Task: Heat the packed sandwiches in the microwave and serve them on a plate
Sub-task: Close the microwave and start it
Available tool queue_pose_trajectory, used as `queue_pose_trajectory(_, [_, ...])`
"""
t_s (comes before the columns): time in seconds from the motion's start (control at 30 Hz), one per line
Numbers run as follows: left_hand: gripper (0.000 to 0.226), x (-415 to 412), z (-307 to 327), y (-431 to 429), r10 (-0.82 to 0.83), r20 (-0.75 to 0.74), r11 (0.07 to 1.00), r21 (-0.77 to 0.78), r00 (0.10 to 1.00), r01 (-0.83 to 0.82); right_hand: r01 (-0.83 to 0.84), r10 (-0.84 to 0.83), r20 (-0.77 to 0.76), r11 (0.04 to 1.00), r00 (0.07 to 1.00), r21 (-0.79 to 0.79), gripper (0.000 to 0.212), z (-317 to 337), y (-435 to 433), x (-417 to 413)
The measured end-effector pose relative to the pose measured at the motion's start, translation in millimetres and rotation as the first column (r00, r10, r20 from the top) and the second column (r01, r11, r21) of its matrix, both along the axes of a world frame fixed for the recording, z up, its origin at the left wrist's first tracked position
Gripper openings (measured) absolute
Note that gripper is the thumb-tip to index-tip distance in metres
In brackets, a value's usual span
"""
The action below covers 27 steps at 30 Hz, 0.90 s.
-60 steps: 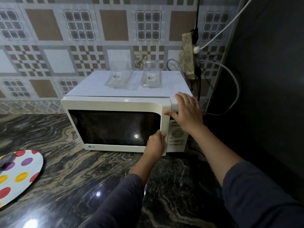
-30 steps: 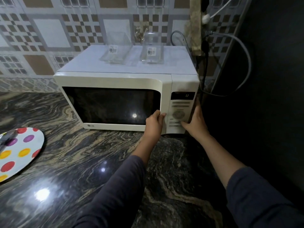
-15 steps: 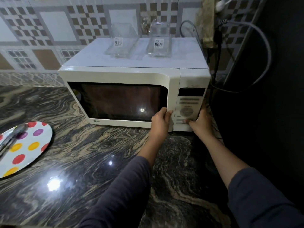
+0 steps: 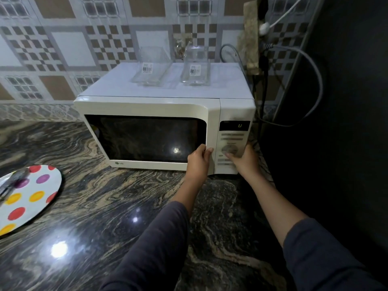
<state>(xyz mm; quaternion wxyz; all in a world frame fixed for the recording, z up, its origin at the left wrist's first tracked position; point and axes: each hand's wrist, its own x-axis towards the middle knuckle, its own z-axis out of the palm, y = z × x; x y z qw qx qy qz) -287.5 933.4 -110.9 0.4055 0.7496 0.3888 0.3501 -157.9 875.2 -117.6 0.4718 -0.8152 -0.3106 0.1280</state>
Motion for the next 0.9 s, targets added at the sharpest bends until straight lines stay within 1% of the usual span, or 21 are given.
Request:
queue_pose_trajectory(0.13, [0.027,-1,0,0,-0.007,0.017,1.0,-0.016,1.0,0.008,-0.03,0.029,-0.031,0.999,0.999,-0.028,0.056,3,1,6])
queue_pose_trajectory(0.33, [0.039,1,-7,5,-0.018,0.063,1.0,-0.016,0.998,0.019,-0.082,0.078,-0.056,0.994,0.995,-0.075,0.053,17,1,17])
queue_pose_trajectory(0.4, [0.038,-1,-6,5,-0.026,0.063,1.0,-0.014,0.998,0.027,-0.065,0.061,-0.069,0.996,0.996,-0.059,0.053,20,0,15])
queue_pose_trajectory(0.53, [0.034,-3,-1,6,-0.054,0.035,0.998,-0.015,0.998,0.054,-0.003,0.005,-0.09,1.0,0.996,0.023,0.049,18,-5,5])
queue_pose_trajectory(0.6, [0.028,-5,-3,4,-0.038,-0.039,0.997,0.072,0.999,0.041,0.006,-0.004,-0.056,0.999,0.998,0.034,0.044,13,-7,-3])
queue_pose_trajectory(0.67, [0.007,-11,-17,1,-0.019,-0.177,0.983,0.176,0.984,0.05,0.023,-0.023,0.0,0.999,1.0,-0.033,0.036,4,-10,-10])
queue_pose_trajectory(0.73, [0.026,-27,-41,-5,-0.021,-0.325,0.974,0.207,0.945,0.092,0.065,-0.059,0.053,0.99,0.997,-0.126,0.029,-12,-16,-16])
queue_pose_trajectory(0.8, [0.04,-47,-67,-9,-0.027,-0.435,0.967,0.217,0.9,0.133,0.068,-0.052,0.084,0.978,0.995,-0.199,0.032,-35,-27,-22])
queue_pose_trajectory(0.9, [0.054,-71,-96,-9,-0.044,-0.567,0.967,0.181,0.822,0.176,-0.038,0.094,0.132,0.928,0.987,-0.371,0.045,-73,-45,-38])
